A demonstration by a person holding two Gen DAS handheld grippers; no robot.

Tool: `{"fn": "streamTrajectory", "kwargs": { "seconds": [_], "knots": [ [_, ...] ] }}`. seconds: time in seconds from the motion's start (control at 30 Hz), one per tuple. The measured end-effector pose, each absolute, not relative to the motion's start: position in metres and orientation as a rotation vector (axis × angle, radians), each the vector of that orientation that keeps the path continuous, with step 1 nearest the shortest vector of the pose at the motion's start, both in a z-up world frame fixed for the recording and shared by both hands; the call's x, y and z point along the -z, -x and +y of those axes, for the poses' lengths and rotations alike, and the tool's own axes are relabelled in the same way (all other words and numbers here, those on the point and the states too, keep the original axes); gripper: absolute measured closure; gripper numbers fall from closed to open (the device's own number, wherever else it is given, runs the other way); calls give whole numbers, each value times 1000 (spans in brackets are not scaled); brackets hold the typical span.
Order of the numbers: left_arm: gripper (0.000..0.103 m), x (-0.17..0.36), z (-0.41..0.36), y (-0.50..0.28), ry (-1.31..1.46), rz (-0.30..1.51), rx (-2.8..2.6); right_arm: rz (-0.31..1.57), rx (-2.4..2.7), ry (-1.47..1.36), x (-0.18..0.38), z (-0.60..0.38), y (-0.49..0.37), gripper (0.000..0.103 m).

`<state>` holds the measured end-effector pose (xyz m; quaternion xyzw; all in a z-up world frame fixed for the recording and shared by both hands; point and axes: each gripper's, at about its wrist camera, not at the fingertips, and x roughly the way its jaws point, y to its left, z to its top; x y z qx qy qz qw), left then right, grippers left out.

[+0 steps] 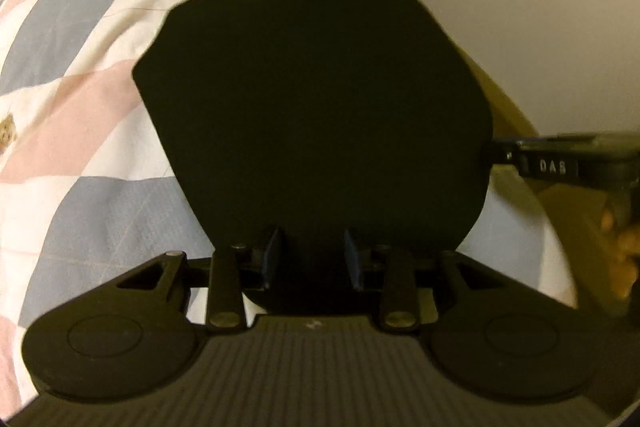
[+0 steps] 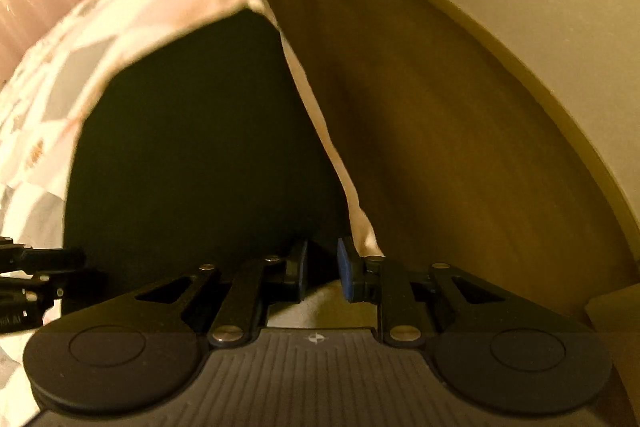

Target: Fold clothes

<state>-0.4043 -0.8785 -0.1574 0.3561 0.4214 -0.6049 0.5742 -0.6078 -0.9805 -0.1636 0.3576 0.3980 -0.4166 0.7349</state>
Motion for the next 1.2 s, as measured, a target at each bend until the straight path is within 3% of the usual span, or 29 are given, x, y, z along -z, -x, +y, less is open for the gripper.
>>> {"fn": "streamTrajectory", "kwargs": {
  "seconds": [0.2,0.33,0.4,0.47,0.57,0.83,1.2],
  "knots": [
    [72,134,-876,392,-831,1019,1393,810,953,-910,152,-976,624,80],
    [29,99,-860,380,-842,995,1377,720,984,-949,113,-950,630,58],
    [24,79,-852,373,-859,967,1371,690,991,-960,92,-930,628,49],
    [10,61,-844,366,-890,940,1375,669,1010,-969,73,-905,624,29],
    [2,38,-830,357,-924,876,1399,630,1049,-992,47,-866,619,14],
    [1,-8,-778,320,-945,827,1461,572,1201,-1015,-21,-781,597,2],
    [1,-92,-707,252,-789,756,1537,510,1436,-810,-113,-699,536,1]
  ]
}}
